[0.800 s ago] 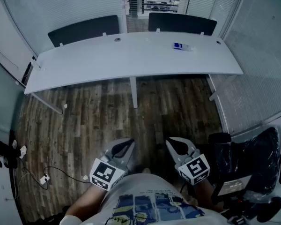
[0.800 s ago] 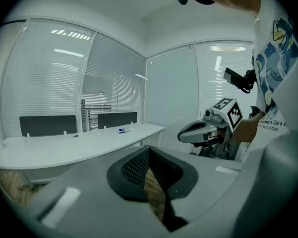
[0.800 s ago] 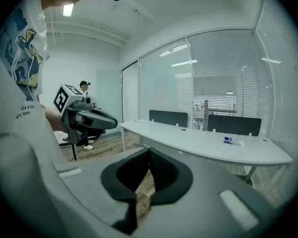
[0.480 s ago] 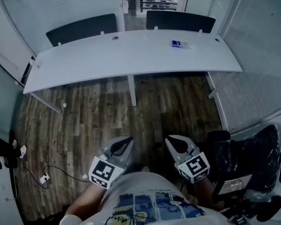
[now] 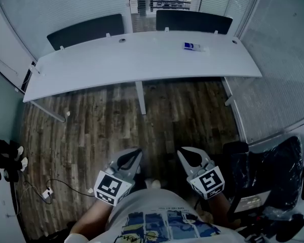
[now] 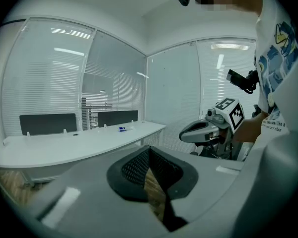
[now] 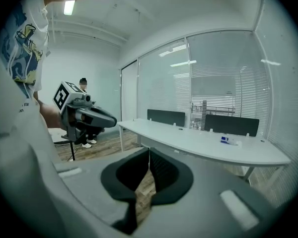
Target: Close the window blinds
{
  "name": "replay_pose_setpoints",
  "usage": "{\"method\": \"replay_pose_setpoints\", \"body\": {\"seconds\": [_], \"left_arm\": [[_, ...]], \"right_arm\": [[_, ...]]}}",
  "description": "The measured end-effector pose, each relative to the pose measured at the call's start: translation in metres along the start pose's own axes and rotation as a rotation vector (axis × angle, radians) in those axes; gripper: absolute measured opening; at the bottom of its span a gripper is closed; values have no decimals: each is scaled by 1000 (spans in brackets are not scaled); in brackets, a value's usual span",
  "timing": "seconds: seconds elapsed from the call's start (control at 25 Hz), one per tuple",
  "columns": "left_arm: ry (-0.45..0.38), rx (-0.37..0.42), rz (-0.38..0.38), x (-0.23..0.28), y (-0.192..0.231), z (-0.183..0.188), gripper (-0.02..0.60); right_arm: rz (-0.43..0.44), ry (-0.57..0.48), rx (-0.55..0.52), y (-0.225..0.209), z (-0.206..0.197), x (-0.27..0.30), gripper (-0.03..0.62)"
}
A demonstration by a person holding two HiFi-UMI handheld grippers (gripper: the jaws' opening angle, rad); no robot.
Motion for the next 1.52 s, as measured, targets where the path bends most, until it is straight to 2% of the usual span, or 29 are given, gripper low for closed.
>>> {"method": "replay_pose_setpoints", "body": {"seconds": [0.16,0.48,0.68,0.96,1.2,1.52], "left_arm": [[-16,17,3,7,15,2,3],[-49,39,-30,53,95,28,5],[-65,63,-40,64,153,45,5],[-59,63,-41,72,225,47,5],[-57,38,-31,89,258,52,5],[-55,36,25,138,297,78,5]], "right_arm": [[2,-12,6,-5,3,11,5],[-53,-16,11,-49,26,80,12],[-69,-32,-9,-64,56,141,18],[-105,-52,-11,-78,83,213,20],[-77,-36,8,-90,91,249,20],[-5,-35,-11,-144,101,299,20]]}}
Point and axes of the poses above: the fingertips, and each gripper's own axes: x forward along the fingers, y to its left, z out of its top, the point moved 1 cm from there along -x, backward along the fingers, and after that the axes turned 13 degrees about -z, right-handed, at the moved point
